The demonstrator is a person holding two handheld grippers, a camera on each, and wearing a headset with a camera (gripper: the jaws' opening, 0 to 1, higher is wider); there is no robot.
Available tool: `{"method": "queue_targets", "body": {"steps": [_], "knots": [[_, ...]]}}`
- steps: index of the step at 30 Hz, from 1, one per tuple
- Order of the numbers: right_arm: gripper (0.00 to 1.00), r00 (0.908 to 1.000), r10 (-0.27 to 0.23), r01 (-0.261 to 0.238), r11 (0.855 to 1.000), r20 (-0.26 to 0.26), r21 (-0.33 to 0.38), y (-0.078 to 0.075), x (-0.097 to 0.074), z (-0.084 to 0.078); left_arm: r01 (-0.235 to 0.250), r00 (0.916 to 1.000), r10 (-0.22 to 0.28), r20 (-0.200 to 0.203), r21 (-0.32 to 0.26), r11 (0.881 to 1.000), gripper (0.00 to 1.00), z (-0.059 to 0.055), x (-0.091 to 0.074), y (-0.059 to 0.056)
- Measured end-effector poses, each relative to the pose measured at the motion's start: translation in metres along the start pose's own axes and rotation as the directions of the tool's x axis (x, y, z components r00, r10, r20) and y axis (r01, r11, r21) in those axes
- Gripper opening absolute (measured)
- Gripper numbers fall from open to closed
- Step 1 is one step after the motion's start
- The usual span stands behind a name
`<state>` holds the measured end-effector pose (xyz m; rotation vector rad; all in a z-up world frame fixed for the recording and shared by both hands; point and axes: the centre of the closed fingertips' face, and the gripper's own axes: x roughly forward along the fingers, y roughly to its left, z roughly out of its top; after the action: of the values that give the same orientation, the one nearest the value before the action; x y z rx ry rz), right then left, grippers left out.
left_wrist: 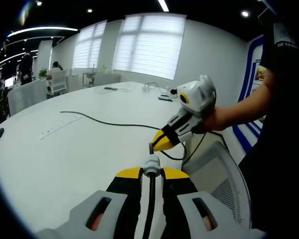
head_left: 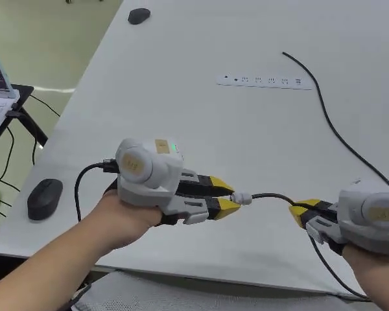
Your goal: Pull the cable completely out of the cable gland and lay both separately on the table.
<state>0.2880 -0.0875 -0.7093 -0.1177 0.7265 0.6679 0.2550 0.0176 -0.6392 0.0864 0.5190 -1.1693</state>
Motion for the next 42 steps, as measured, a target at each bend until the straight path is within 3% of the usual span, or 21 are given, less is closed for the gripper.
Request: {"method": "queue_targets", "body": {"steps": [4, 8, 11, 13, 15, 16, 24, 26, 28, 31, 34, 39, 41, 42], "knots": [[0.0, 1.0, -0.003, 0.004, 0.992, -0.004, 0.123, -0.01, 0.002, -0.012, -0.001, 1.0, 0.001, -0.001, 0.003, 1.0, 0.15, 0.001, -0.002, 0.001], [0.0, 0.9999, -0.007, 0.009, 0.97, -0.008, 0.242, -0.017, 0.005, -0.023, -0.001, 1.0, 0.001, -0.001, 0.004, 1.0, 0.15, 0.001, -0.003, 0.001], [0.0, 1.0, 0.0, 0.0, 0.932, -0.001, 0.361, -0.018, 0.008, -0.03, 0.001, 1.0, -0.001, 0.002, 0.004, 1.0, 0.15, 0.001, -0.002, 0.0], [0.0, 1.0, 0.001, 0.002, 0.921, -0.006, 0.389, -0.021, 0.012, -0.038, 0.003, 1.0, -0.003, 0.005, 0.001, 1.0, 0.15, 0.002, -0.002, -0.001], [0.0, 1.0, 0.002, 0.001, 0.886, -0.006, 0.463, -0.021, 0.015, -0.044, 0.004, 1.0, -0.004, 0.005, 0.002, 1.0, 0.15, 0.002, -0.002, -0.001], [0.0, 1.0, 0.003, 0.0, 0.876, -0.004, 0.482, -0.022, 0.016, -0.047, 0.003, 1.0, -0.003, 0.004, 0.003, 1.0, 0.15, 0.002, -0.003, -0.001], [0.0, 0.9998, 0.015, -0.017, 0.841, 0.009, 0.541, -0.021, 0.018, -0.051, 0.0, 1.0, 0.0, 0.002, 0.001, 1.0, 0.15, 0.0, -0.003, -0.003], [0.0, 0.9988, 0.031, -0.046, 0.852, 0.038, 0.521, -0.019, 0.018, -0.048, -0.005, 1.0, 0.005, 0.006, 0.004, 1.0, 0.15, 0.001, -0.002, -0.002], [0.0, 0.9987, 0.029, -0.047, 0.846, 0.042, 0.531, -0.02, 0.016, -0.049, -0.007, 0.9999, 0.007, 0.01, 0.0, 1.0, 0.15, 0.003, -0.002, -0.002], [0.01, 0.9974, 0.034, -0.062, 0.847, 0.063, 0.527, -0.014, 0.013, -0.046, -0.01, 0.9999, 0.01, 0.009, -0.003, 1.0, 0.15, 0.003, -0.003, 0.0], [0.01, 0.9975, 0.023, -0.053, 0.871, 0.067, 0.489, -0.015, 0.01, -0.044, -0.011, 0.9999, 0.011, 0.006, -0.005, 1.0, 0.15, 0.003, -0.002, 0.001], [0.02, 0.9967, 0.026, -0.059, 0.885, 0.077, 0.462, -0.016, 0.011, -0.042, -0.014, 0.9998, 0.014, 0.014, -0.021, 1.0, 0.15, 0.005, -0.002, 0.002], [0.02, 0.9966, 0.017, -0.051, 0.897, 0.08, 0.439, -0.019, 0.01, -0.04, -0.015, 0.9998, 0.016, 0.014, -0.031, 0.999, 0.15, 0.004, -0.002, 0.004], [0.02, 0.9963, 0.015, -0.049, 0.91, 0.084, 0.411, -0.021, 0.009, -0.039, -0.018, 0.9998, 0.018, 0.013, -0.03, 0.999, 0.15, 0.004, -0.003, 0.005]]}}
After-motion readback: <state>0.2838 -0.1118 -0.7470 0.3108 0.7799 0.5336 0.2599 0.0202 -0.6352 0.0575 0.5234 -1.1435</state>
